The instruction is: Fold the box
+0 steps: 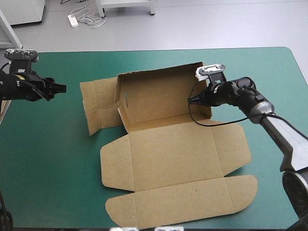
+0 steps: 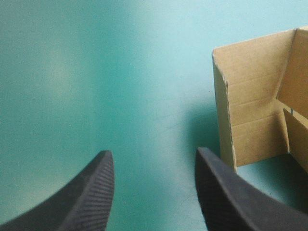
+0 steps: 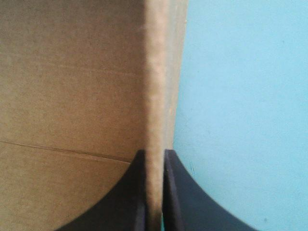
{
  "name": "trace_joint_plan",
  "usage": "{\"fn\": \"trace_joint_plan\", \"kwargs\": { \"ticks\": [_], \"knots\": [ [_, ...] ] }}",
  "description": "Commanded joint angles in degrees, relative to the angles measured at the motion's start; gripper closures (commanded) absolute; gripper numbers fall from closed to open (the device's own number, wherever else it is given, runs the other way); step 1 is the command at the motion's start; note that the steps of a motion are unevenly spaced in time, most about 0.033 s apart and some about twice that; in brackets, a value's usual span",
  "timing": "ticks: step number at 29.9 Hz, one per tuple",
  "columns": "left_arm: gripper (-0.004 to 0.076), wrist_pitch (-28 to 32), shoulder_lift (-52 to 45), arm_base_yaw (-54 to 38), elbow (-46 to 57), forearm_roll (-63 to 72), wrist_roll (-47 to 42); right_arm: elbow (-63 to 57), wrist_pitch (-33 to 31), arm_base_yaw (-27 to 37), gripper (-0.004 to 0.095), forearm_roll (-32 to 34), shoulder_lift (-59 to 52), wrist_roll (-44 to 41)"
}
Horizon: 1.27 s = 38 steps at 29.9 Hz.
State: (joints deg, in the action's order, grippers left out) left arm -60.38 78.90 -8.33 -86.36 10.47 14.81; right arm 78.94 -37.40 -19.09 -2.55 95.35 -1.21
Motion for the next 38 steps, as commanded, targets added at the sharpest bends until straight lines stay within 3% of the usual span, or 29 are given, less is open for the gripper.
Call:
{"fn": "trace_joint_plan", "kwargs": {
  "ticks": [1, 15, 24, 33, 38],
  "knots": [
    [0.0353, 2.68, -1.76, -0.09, -1.51, 1.2, 0.01, 6.85, -4.33, 0.0, 0.0927, 0.49, -2.6, 0.45],
    [0.0353, 4.02, -1.76, -0.09, -1.51, 1.57, -0.11, 27.45, -34.23, 0.0, 0.0925, 0.59, 1.48, -2.72],
    [0.0353, 3.89, -1.76, -0.09, -1.51, 2.86, -0.11, 27.43, -34.08, 0.24, 0.0925, 0.4, 7.59, -6.3],
    [0.0353, 3.89, -1.76, -0.09, -1.51, 4.05, -0.11, 27.43, -34.08, 4.99, 0.0925, -9.1, 14.3, -8.17],
    [0.0353, 3.89, -1.76, -0.09, -1.51, 4.05, -0.11, 27.32, -34.08, 4.99, 0.0924, -6.81, 15.75, -8.17]
  ]
}}
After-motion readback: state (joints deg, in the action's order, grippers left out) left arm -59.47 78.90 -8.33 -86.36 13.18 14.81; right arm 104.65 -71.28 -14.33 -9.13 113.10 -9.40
